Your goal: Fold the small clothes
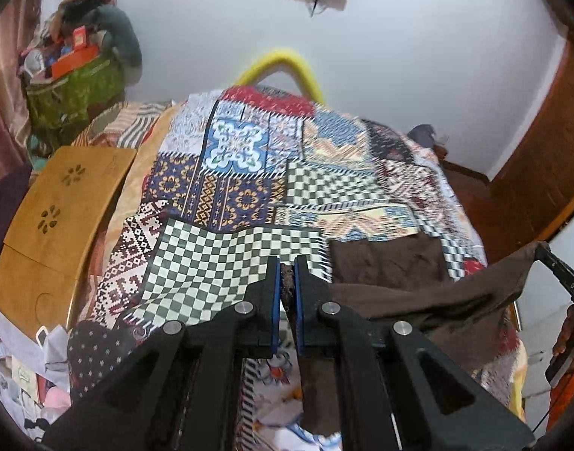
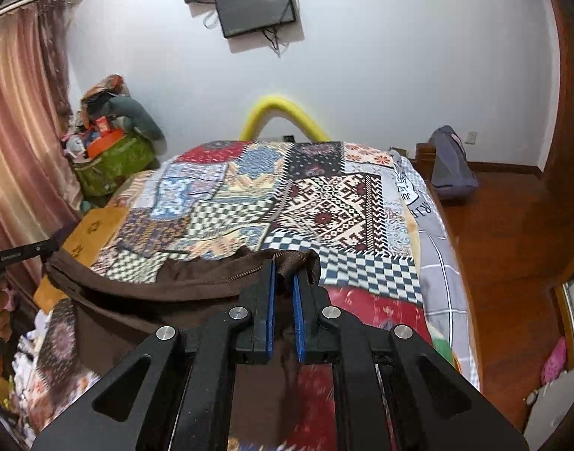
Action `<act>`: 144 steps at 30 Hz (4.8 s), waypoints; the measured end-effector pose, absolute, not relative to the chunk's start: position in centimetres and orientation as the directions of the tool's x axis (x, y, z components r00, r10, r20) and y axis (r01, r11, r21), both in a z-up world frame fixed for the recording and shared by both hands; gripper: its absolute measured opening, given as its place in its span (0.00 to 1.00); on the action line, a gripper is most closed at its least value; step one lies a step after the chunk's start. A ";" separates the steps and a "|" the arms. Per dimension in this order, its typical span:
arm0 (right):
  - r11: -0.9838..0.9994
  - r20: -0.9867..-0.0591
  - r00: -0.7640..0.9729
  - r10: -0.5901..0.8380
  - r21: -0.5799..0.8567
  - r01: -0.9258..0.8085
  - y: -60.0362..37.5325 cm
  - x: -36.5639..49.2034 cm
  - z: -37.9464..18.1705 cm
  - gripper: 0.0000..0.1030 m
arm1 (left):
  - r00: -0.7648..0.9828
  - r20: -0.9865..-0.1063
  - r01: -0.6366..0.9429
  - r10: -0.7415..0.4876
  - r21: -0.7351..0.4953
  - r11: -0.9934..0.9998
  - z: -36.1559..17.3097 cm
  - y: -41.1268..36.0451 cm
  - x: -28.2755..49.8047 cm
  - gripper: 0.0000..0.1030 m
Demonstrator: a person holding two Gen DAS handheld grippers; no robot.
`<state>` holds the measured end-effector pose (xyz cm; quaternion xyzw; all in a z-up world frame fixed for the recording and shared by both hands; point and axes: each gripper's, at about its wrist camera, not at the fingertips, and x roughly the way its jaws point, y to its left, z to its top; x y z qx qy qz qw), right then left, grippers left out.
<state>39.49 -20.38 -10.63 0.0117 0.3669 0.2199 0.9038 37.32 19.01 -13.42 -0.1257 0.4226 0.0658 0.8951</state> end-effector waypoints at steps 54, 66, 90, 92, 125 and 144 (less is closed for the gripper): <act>0.833 -0.738 0.386 0.554 0.501 -0.237 -16.8 32.9 -23.0 0.43 | 0.506 -0.862 -0.084 0.038 -0.005 0.996 -24.0 14.8 29.1 0.51; 0.802 -0.751 0.322 0.576 0.446 -0.397 -18.1 32.1 -21.6 0.07 | 0.552 -0.833 -0.055 0.038 0.010 0.998 -21.5 15.1 30.0 0.54; 0.906 -0.790 0.459 0.406 0.283 -0.314 -25.8 34.1 -20.9 0.32 | 0.380 -0.873 0.198 -0.306 -0.246 0.949 -26.0 5.9 49.0 0.67; 0.906 -0.790 0.460 0.405 0.280 -0.318 -26.0 33.9 -21.0 0.34 | 0.381 -0.873 0.188 -0.305 -0.250 0.950 -26.6 5.7 49.3 0.63; 0.791 -0.805 0.220 0.551 0.419 -0.446 -17.1 26.0 -22.6 0.44 | 0.345 -0.919 0.032 -0.190 -0.190 0.981 -23.3 10.2 26.3 0.06; 0.790 -0.784 0.254 0.566 0.427 -0.440 -15.7 26.6 -23.8 0.09 | 0.397 -0.894 0.049 -0.208 -0.206 0.977 -24.9 12.6 39.7 0.45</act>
